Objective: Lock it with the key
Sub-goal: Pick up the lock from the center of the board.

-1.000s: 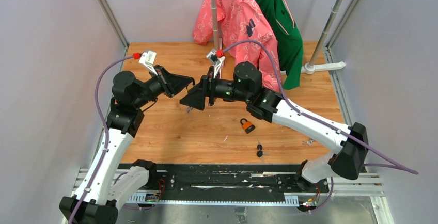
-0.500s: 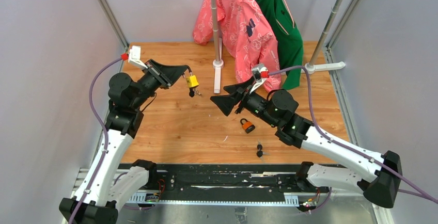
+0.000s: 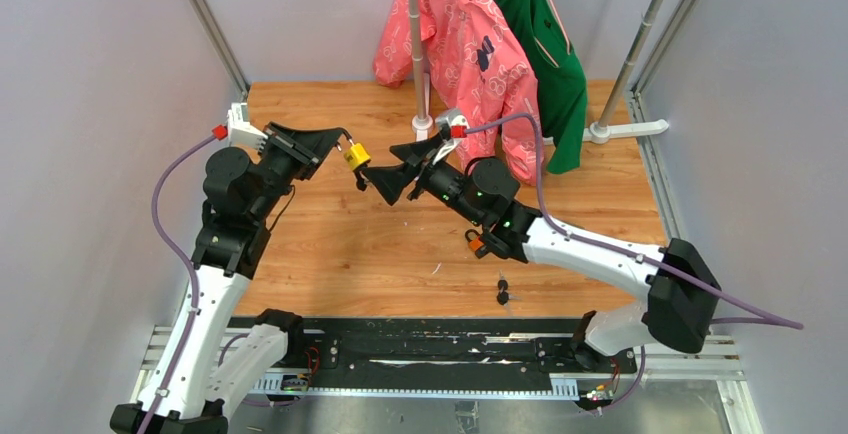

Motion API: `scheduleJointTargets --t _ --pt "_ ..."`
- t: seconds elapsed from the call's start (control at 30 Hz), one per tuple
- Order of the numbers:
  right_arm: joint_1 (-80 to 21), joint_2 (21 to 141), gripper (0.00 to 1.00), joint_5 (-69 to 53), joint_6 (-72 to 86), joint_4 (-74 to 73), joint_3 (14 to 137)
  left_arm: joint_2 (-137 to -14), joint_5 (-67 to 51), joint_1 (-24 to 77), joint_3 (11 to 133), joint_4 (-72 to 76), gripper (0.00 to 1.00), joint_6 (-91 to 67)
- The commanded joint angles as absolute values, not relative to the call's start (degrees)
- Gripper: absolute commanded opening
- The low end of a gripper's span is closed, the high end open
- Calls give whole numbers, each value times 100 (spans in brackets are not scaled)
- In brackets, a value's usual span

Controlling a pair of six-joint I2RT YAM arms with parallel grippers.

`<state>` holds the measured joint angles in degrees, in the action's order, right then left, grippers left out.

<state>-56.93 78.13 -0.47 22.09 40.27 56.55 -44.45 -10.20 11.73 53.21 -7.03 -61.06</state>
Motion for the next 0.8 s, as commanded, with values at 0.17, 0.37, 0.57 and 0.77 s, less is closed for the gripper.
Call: scheduleJointTargets --t 0.17,0.37,0.57,0.77 --pt "-5833 8428 83 -590 2443 4545 6362 -4285 -692 1191 5684 -953 0 -6065" --pt "-5834 8787 72 -713 2519 4063 6725 -4281 -685 1187 5790 -1001 0 -6019" --pt "-5831 8988 58 -755 2548 4007 6890 -4257 -704 1187 5792 -985 0 -6020" --pt "-5829 9086 39 -744 2662 4017 6942 -4221 -680 1187 5778 -1000 0 -6003"
